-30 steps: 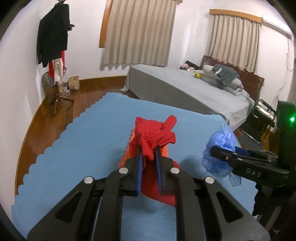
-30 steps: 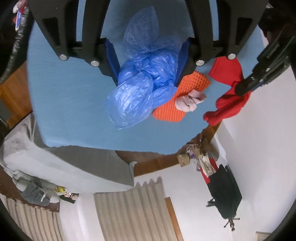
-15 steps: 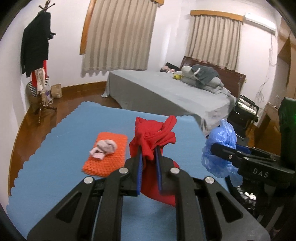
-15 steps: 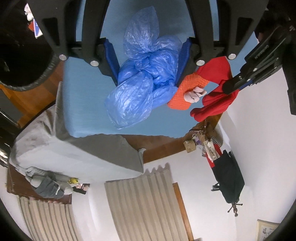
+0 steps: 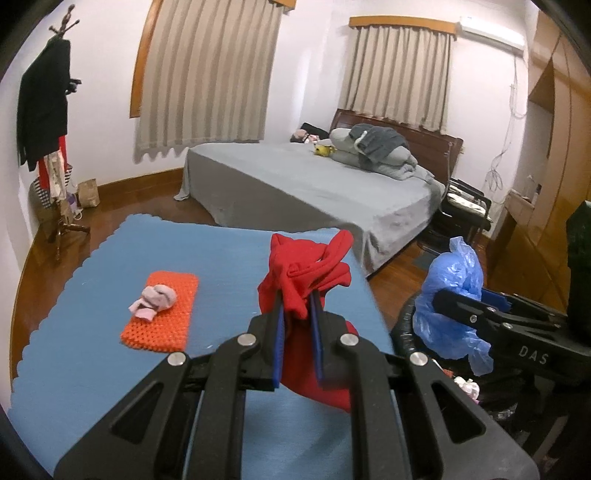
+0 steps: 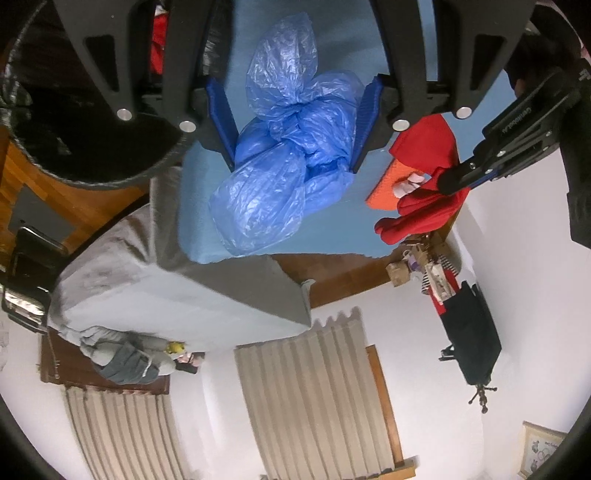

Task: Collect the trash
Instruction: 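Carry the red cloth and blue bag over the bin and open both grippers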

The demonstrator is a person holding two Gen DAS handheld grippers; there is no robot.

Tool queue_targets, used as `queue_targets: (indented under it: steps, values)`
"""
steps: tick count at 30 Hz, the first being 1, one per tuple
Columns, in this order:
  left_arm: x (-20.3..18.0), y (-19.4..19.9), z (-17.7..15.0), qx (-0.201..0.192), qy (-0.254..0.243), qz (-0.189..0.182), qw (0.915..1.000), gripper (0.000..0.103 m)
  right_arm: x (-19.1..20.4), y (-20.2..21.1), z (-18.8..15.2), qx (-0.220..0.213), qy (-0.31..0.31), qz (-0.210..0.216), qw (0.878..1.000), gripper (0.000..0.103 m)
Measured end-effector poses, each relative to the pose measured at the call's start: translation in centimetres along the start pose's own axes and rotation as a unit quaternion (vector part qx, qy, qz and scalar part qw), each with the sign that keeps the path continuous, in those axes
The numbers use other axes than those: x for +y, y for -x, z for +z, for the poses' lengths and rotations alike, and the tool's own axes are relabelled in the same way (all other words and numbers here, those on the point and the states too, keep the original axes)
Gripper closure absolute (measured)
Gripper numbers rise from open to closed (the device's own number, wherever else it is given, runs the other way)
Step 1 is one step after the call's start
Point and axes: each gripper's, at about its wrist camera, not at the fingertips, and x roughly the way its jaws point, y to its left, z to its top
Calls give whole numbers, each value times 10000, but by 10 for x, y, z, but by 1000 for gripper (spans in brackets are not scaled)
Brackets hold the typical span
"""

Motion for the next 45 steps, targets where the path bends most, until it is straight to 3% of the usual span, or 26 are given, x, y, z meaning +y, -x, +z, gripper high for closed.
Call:
queue_targets:
  steps: [24,45]
  values:
    - [-99,3,4,-46,-697,-814,9942,91,-65,70,-23,-364,-324,-851,9952,45]
    - [-192,-46,-12,184,-1186,-1749,9772,91,-150,104,-49,-322,-846,-1790,9797,44]
